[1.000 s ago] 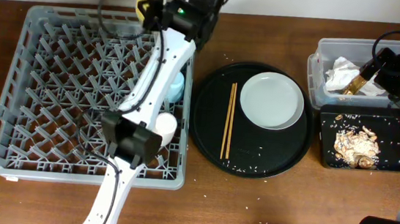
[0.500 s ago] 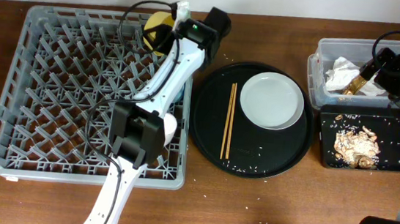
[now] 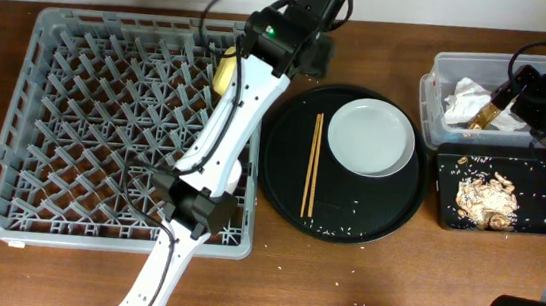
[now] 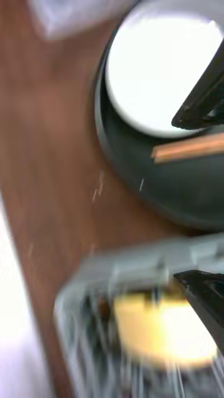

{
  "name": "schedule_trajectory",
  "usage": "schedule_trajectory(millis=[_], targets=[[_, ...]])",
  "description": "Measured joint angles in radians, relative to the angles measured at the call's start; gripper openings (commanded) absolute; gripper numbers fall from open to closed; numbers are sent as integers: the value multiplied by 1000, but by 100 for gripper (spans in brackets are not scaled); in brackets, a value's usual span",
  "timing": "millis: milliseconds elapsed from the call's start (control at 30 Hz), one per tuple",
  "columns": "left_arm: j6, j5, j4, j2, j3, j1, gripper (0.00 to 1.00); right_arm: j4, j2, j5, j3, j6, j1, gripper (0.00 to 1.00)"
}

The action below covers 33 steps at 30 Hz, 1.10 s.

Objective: Sort waste into correct bins and load items into the dishwasher rack
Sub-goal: 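Grasp the yellow bowl with left gripper and place it in the rack, then grasp the white plate with left gripper and stand it in the rack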

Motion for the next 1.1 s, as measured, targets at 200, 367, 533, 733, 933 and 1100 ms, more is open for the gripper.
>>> schedule_trajectory(millis=[200,367,533,733,933,1100], targets=[[-4,289,53,-2,-227,-71,58,0,0,0,0,0,0,99],[-85,294,229,-3,-516,-94,49,0,0,0,0,0,0,99],[-153,294,336,-3,-645,-94,37,0,0,0,0,1,0,98],[-194,294,391,2,-676,-94,6,0,0,0,0,0,0,99],[-210,295,404,24,-676,-97,1,0,0,0,0,0,0,98],[-162,291,286,30,-530,-95,1,0,0,0,0,0,0,98]])
